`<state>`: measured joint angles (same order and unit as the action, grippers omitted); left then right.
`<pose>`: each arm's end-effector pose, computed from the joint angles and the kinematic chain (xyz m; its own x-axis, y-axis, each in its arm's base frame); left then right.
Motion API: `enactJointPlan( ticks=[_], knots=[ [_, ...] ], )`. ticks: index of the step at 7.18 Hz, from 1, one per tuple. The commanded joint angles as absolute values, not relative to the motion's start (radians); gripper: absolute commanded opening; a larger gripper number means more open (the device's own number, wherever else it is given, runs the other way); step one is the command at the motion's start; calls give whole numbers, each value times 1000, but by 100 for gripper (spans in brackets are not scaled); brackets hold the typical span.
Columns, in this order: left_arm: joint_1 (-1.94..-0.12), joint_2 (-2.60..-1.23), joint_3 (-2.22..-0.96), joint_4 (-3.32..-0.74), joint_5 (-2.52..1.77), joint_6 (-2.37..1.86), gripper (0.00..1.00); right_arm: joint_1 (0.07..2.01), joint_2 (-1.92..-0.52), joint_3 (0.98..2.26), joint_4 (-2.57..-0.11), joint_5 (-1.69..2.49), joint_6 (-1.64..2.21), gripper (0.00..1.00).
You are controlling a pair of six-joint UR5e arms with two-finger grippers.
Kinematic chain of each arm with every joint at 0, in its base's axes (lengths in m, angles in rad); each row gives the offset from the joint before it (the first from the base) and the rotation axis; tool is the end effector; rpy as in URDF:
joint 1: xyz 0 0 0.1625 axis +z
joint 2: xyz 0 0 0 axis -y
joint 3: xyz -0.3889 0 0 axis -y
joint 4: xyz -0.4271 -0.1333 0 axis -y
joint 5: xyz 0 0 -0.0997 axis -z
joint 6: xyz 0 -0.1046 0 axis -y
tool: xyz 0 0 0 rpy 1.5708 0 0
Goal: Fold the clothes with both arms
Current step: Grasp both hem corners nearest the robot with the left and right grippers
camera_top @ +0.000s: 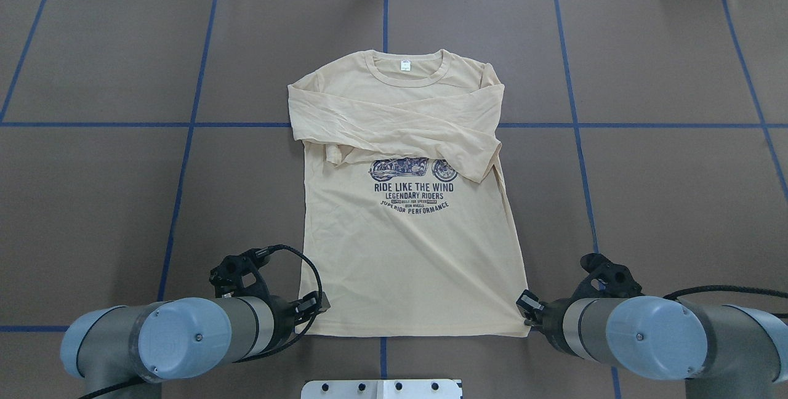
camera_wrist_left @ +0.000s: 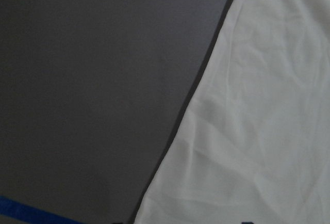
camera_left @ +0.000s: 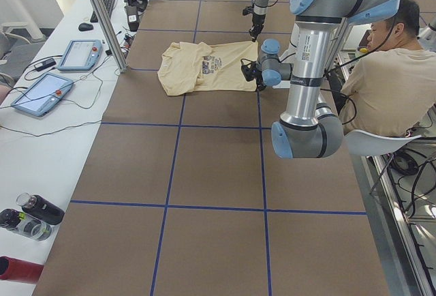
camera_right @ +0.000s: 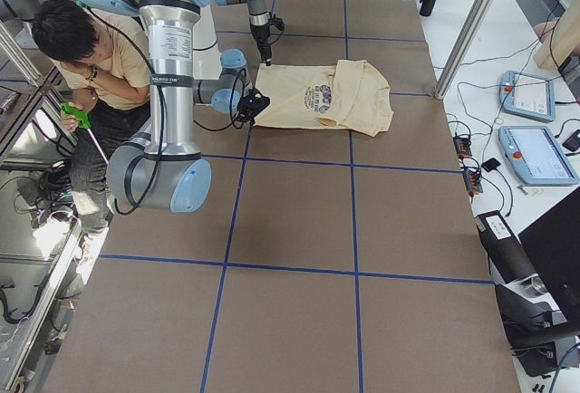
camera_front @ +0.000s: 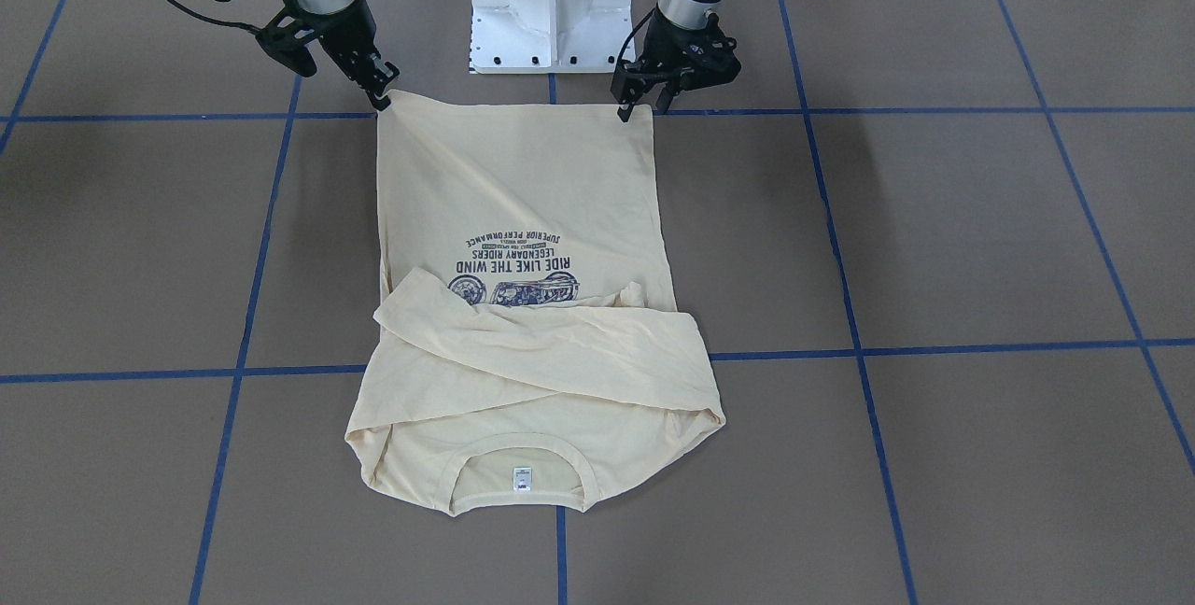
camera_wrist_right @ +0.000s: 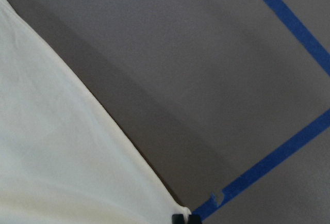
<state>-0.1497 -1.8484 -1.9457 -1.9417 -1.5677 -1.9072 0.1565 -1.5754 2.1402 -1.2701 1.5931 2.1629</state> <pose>0.5606 -0.2197 0.2465 0.4357 -0.3995 -0.8066 0.3131 0.9074 -0.2803 -0.4767 -0.2078 0.3147 0.4537 0.6365 0.6237 -0.4728 0.7652 -0.4369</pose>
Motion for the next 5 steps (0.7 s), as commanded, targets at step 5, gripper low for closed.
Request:
enactJointPlan(
  ticks=[5],
  knots=[
    [-143, -1847, -1942, -1940, -1580, -1910, 54, 155, -1575, 2145, -1270, 1594, 2163, 0]
  ],
)
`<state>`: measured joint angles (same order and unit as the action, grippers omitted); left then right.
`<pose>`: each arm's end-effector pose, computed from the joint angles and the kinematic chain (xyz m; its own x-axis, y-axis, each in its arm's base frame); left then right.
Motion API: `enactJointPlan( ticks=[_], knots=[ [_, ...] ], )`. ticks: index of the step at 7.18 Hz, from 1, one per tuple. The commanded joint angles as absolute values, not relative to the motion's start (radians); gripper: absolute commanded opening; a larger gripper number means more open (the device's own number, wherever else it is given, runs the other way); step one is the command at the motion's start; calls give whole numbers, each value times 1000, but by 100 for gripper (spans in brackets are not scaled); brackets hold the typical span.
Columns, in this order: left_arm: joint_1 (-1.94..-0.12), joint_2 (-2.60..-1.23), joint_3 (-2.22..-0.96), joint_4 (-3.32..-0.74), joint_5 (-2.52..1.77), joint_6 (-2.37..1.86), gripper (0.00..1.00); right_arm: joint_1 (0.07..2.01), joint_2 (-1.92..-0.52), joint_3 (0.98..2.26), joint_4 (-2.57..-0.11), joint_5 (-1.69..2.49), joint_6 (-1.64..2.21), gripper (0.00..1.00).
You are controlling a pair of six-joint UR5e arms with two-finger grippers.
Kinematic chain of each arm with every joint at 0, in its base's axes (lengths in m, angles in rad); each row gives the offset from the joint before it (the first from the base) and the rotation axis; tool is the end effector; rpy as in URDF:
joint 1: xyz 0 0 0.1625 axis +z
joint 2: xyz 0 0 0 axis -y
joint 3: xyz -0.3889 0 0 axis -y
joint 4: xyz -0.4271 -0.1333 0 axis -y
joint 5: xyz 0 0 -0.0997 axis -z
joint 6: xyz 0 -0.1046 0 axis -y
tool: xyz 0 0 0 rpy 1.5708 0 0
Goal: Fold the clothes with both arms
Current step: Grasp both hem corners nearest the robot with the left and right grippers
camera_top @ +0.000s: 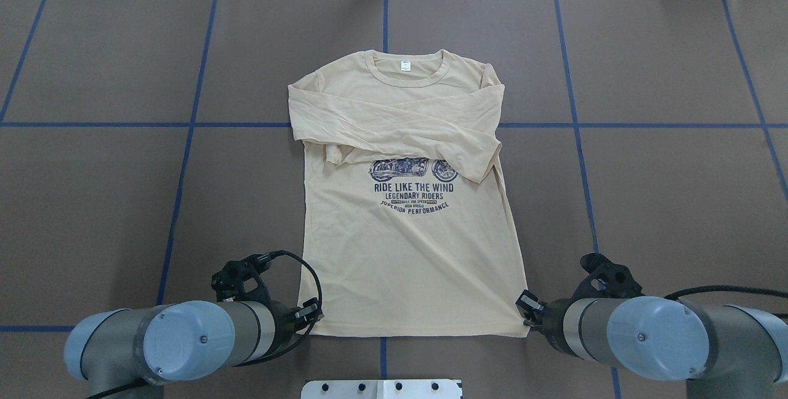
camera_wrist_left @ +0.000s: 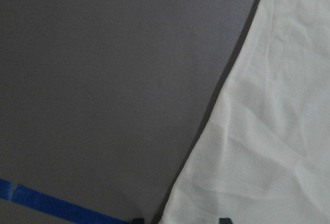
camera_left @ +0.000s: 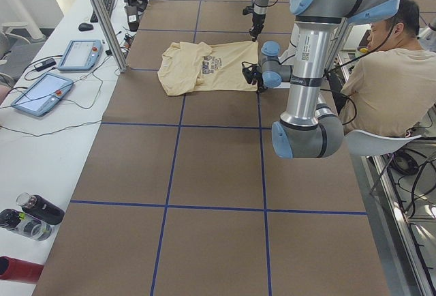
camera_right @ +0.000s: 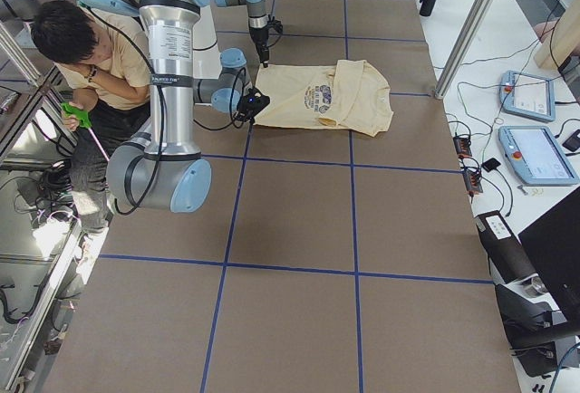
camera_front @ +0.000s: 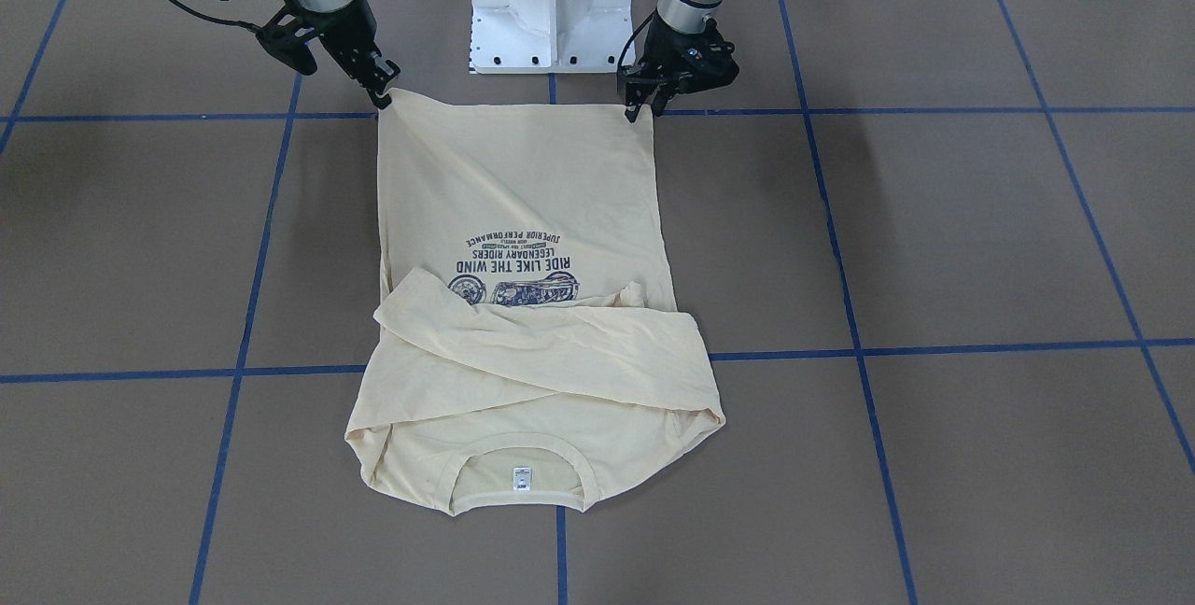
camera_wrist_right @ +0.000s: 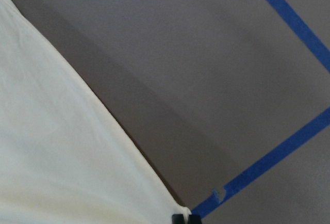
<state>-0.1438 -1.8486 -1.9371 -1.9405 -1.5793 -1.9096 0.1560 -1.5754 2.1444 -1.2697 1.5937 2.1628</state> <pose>0.5646 -0.2155 0.2507 0.4482 -0.4007 -0.7991 0.3023 0.9092 -0.2864 -0.4758 -0.2073 0.3125 0.4515 0.6357 0.6261 -0.4700 0.7659 -0.4388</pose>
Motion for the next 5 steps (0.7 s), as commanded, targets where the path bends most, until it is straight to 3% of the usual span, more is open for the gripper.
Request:
enactJointPlan(
  ticks=[1, 4, 5],
  knots=[
    [-143, -1845, -1936, -1939, -1580, -1911, 54, 155, -1575, 2145, -1270, 1592, 2163, 0],
    [-130, -1845, -1945, -1907, -1580, -1911, 52, 155, -1575, 2145, -1270, 1594, 2163, 0],
    [-129, -1847, -1947, -1899, -1580, -1927, 43, 155, -1575, 2145, -1270, 1594, 2161, 0]
  ],
)
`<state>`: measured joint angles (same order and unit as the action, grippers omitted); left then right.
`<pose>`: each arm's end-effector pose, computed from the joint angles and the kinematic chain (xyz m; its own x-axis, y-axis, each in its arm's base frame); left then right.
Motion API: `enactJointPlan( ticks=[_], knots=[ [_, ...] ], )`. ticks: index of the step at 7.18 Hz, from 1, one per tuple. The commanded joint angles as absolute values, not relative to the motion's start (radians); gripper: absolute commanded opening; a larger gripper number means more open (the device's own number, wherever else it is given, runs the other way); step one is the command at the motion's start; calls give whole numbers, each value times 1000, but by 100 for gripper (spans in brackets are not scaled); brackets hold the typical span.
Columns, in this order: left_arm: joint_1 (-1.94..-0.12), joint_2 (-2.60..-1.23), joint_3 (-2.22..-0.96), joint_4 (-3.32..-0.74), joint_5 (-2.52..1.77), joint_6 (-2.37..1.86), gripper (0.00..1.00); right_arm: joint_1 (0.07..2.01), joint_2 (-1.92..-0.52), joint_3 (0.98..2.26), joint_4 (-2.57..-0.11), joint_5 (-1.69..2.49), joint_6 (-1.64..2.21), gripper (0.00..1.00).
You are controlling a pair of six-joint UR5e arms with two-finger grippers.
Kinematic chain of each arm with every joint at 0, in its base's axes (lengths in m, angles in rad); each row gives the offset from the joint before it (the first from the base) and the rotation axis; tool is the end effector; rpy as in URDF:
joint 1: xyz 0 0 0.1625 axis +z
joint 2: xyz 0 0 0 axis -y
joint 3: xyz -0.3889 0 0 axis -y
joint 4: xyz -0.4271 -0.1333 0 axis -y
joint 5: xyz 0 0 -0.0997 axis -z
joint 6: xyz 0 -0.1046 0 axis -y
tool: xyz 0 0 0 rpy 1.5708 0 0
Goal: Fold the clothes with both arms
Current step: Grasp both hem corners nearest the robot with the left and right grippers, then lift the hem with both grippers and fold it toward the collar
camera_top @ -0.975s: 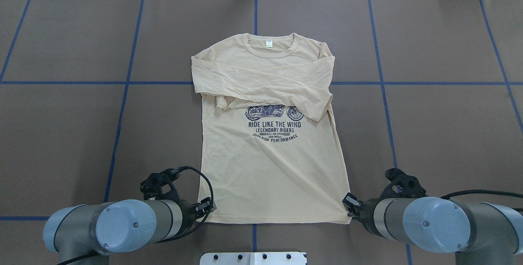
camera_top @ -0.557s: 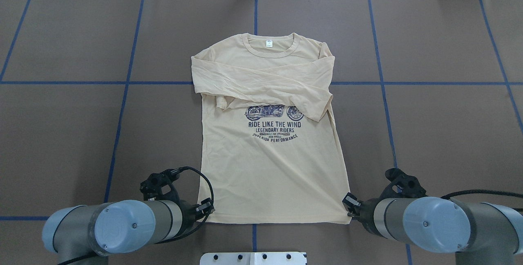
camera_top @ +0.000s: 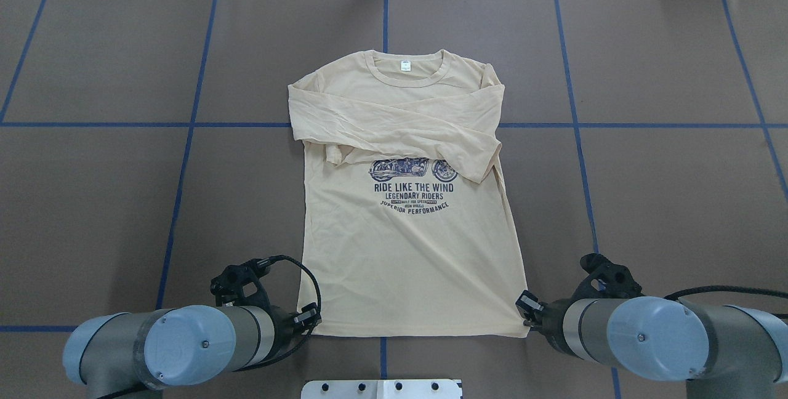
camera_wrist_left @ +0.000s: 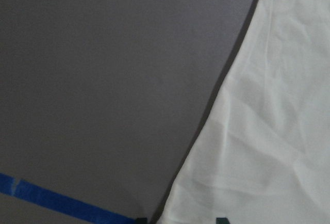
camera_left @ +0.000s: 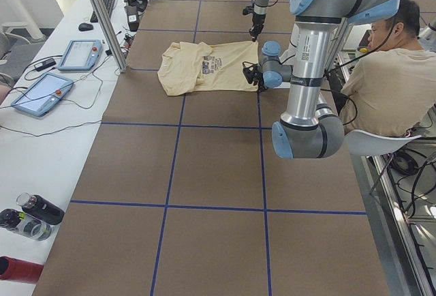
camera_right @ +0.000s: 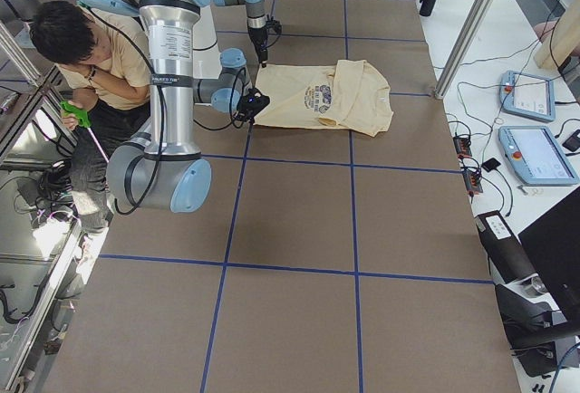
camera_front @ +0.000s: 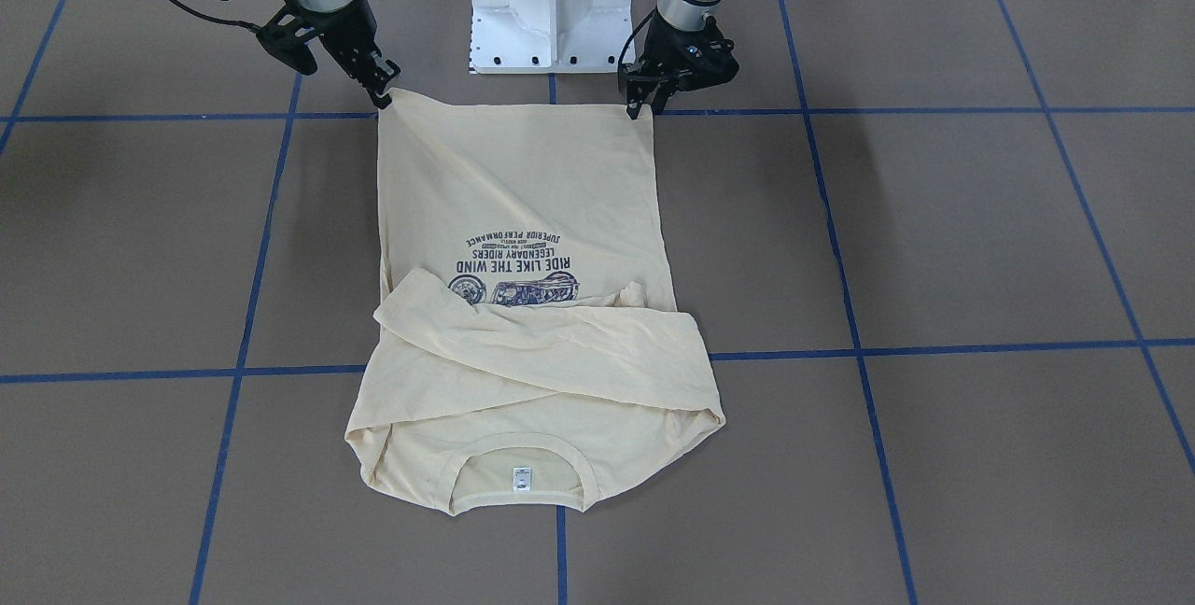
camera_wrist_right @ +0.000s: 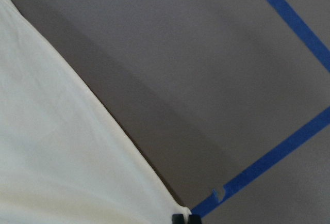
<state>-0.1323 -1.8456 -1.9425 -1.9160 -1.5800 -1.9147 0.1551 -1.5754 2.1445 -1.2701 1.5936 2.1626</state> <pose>0.5659 -0.2088 0.2533 0.4688 -0.4025 -0.7863 0.2999 0.9098 -0.2869 -0.4760 -0.2069 0.3125 0.4523 0.6352 0.6260 -0.4694 0.7664 -0.4385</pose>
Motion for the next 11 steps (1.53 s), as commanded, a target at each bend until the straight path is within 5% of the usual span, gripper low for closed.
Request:
enactJointPlan(
  ticks=[1, 2, 6, 11],
  knots=[
    [-129, -1847, -1948, -1899, -1580, -1931, 28, 155, -1575, 2145, -1270, 1594, 2163, 0],
    [-129, -1847, -1948, -1899, -1588, -1933, 0, 155, -1575, 2145, -1270, 1592, 2163, 0],
    [-130, -1830, -2038, -1853, -1632, -1934, 0, 156, -1575, 2149, -1270, 1594, 2163, 0],
    [-149, -1822, -2301, -1707, -1741, -2040, 0, 205, -1623, 2318, -1273, 1713, 2164, 0]
  ],
)
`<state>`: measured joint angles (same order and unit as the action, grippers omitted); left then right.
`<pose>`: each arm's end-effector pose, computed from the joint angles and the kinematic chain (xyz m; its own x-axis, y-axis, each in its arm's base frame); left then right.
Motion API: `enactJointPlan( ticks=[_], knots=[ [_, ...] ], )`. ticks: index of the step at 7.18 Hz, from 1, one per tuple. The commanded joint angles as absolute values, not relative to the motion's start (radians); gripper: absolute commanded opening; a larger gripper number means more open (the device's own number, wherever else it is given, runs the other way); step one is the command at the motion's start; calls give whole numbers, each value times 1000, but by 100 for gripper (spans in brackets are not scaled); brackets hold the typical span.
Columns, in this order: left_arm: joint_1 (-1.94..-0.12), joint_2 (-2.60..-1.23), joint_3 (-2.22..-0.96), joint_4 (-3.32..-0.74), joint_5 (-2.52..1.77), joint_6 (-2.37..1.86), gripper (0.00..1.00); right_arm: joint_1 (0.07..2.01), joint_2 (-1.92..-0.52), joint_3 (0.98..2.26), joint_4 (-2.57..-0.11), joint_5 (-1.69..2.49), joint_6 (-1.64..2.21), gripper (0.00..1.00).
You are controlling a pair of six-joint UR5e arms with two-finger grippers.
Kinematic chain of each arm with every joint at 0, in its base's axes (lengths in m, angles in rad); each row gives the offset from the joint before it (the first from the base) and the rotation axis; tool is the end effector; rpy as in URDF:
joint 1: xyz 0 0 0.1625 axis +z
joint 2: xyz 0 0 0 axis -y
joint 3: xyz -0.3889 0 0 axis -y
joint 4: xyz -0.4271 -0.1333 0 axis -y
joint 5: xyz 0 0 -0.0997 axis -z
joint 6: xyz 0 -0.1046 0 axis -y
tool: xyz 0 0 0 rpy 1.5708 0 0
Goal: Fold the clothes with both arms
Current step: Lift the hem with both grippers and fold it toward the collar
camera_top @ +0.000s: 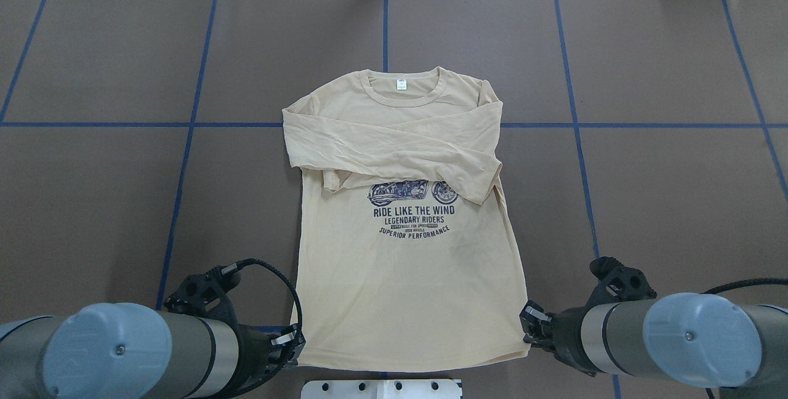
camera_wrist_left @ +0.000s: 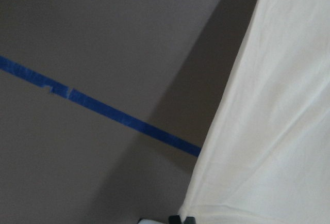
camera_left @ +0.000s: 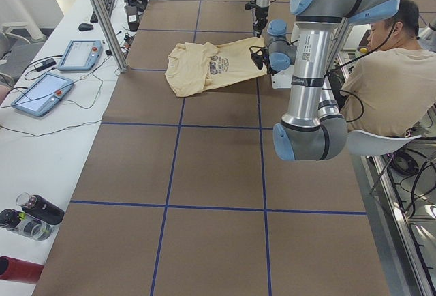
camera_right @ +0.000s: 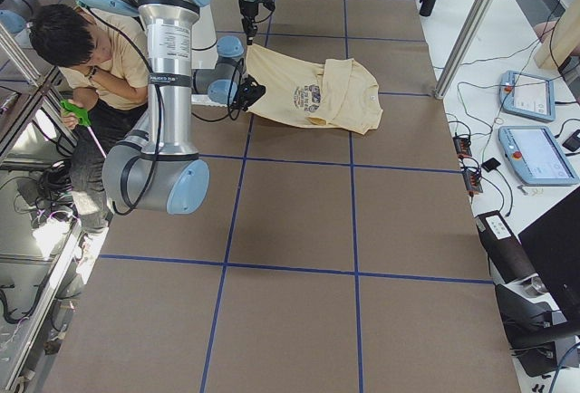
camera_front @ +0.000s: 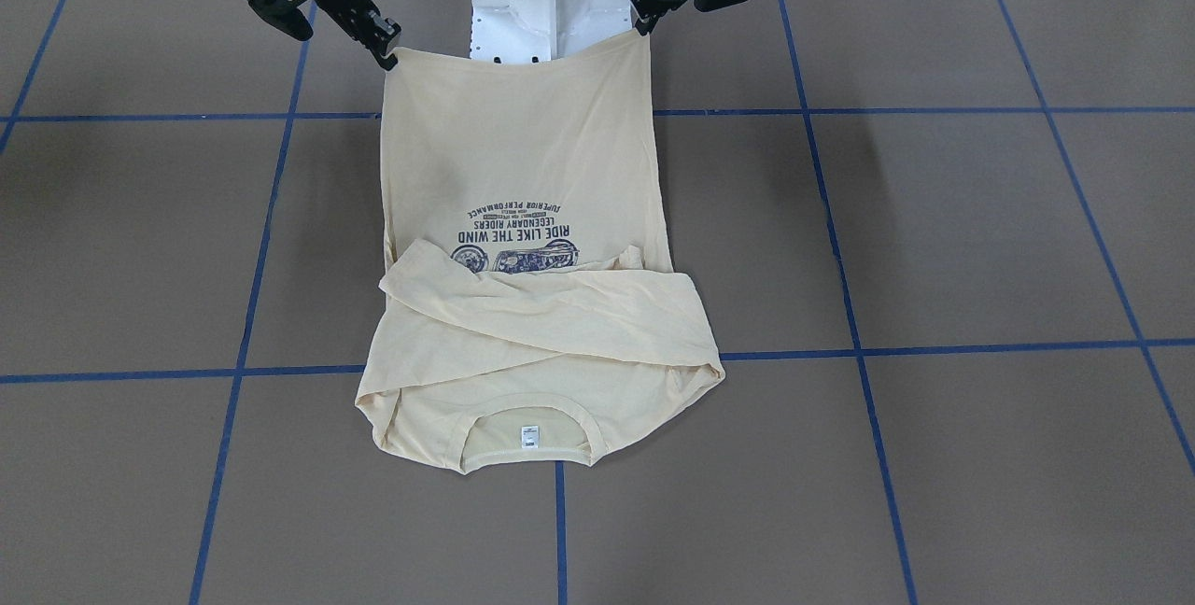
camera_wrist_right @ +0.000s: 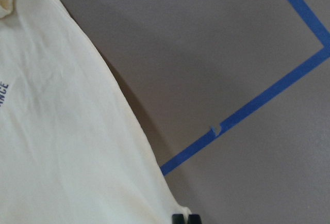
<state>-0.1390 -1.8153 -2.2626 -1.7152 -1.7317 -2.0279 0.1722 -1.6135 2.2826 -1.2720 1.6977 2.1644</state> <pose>0.4645 -0.1827 0.1565 0.4197 -0.4986 -0.7584 0.2028 0.8660 -0.4571 -0.4330 -0.1972 0.2628 0.4255 0.6372 0.6426 -0.3682 0.7706 -0.5202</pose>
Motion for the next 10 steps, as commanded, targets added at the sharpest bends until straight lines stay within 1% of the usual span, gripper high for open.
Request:
enactJointPlan(
  ticks=[1, 2, 3, 4, 5, 6, 7, 8, 10],
  knots=[
    [-176, -1842, -2292, -1712, -1733, -2039, 0, 269, -1606, 2310, -1276, 1741, 2161, 0],
    [-304, -1867, -2264, -1724, -1744, -1976, 0, 395, -1551, 2269, -1278, 1853, 2155, 0],
    [-437, -1906, -2219, -1727, -1805, -1810, 0, 546, -1422, 2179, -1322, 1978, 2154, 0],
    [-540, -1945, -2121, -1730, -1863, -1713, 0, 663, -1282, 2070, -1407, 2061, 2129, 0],
    [-608, -2001, -2012, -1729, -1884, -1621, 0, 723, -1194, 1999, -1483, 2083, 2067, 0],
    [-626, -2006, -1967, -1738, -1888, -1565, 0, 783, -1155, 1933, -1518, 2085, 1955, 0],
    [-665, -2008, -1918, -1806, -1896, -1566, 0, 819, -1149, 1883, -1517, 2088, 1895, 0],
    [-679, -2014, -1866, -1875, -1926, -1563, 0, 848, -1111, 1821, -1517, 2088, 1846, 0],
    [-709, -2046, -1847, -1888, -1925, -1554, 0, 856, -1022, 1699, -1514, 2086, 1833, 0]
  ],
)
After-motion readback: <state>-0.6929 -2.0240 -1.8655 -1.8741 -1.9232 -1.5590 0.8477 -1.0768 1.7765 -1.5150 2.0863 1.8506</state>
